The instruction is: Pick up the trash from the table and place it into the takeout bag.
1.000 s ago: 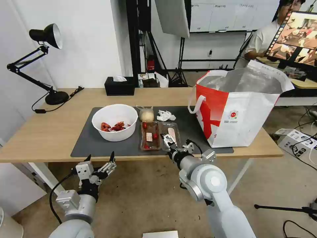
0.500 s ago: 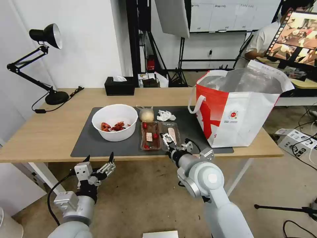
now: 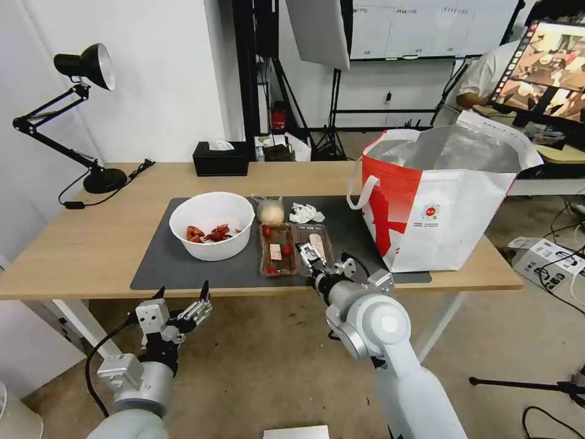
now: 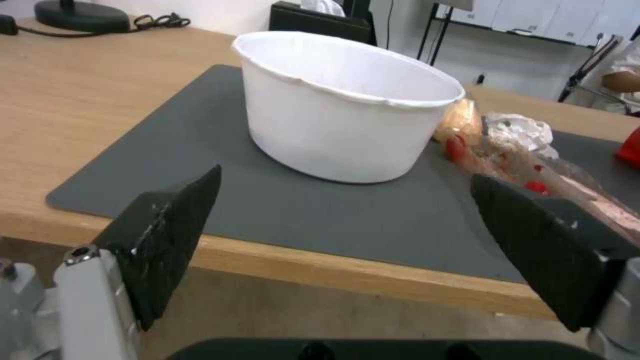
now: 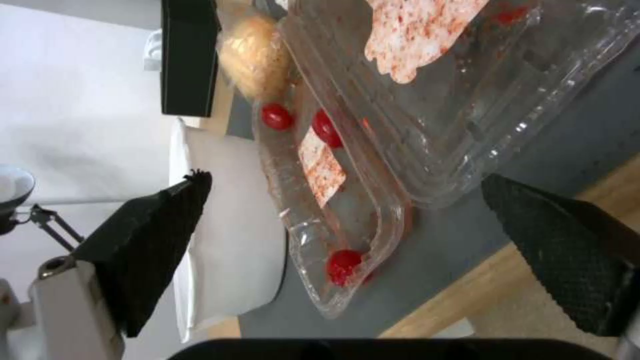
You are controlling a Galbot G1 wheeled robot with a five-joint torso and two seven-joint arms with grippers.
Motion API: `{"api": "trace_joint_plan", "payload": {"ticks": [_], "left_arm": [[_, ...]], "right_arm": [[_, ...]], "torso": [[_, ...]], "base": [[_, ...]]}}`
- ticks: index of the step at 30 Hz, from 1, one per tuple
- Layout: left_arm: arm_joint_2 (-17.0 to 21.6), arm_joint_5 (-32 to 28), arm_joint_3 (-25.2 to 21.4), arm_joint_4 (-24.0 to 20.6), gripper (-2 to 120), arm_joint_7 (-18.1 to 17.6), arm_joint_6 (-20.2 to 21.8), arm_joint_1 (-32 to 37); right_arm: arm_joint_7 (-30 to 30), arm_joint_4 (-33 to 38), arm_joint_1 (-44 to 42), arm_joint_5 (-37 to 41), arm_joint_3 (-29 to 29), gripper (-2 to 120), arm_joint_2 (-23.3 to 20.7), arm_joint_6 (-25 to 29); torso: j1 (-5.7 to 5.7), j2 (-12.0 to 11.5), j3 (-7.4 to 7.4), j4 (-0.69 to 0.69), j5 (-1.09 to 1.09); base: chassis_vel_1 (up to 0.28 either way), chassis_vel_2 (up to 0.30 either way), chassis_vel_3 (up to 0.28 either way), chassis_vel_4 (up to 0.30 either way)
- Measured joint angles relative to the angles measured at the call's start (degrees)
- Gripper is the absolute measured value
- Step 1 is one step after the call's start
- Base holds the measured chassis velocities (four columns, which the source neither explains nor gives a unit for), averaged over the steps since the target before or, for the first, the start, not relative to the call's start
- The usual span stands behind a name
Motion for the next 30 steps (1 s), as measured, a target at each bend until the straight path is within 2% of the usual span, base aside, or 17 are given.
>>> {"api": "trace_joint_plan", "payload": {"ticks": [25, 30], "left_arm": [[0.19, -0.30, -0.17, -0.11, 100, 0.01, -0.01, 0.27], [0.01, -0.30, -0.13, -0.21, 100, 0.00, -0.07, 0.44]], "right_arm": [[-0.30, -3.13, 1.57, -1.87, -0.12, 100, 1.31, -0.05], [-2.12, -3.21, 1.34, -4.98, -0.45, 100, 0.77, -0.13]], "torso": [[0.00, 0.00, -0.01, 0.00, 0.00], [0.00, 0.00, 0.00, 0.00, 0.00]], "base": [[0.000, 0.000, 0.000, 0.000], [0.000, 0.000, 0.000, 0.000]]}}
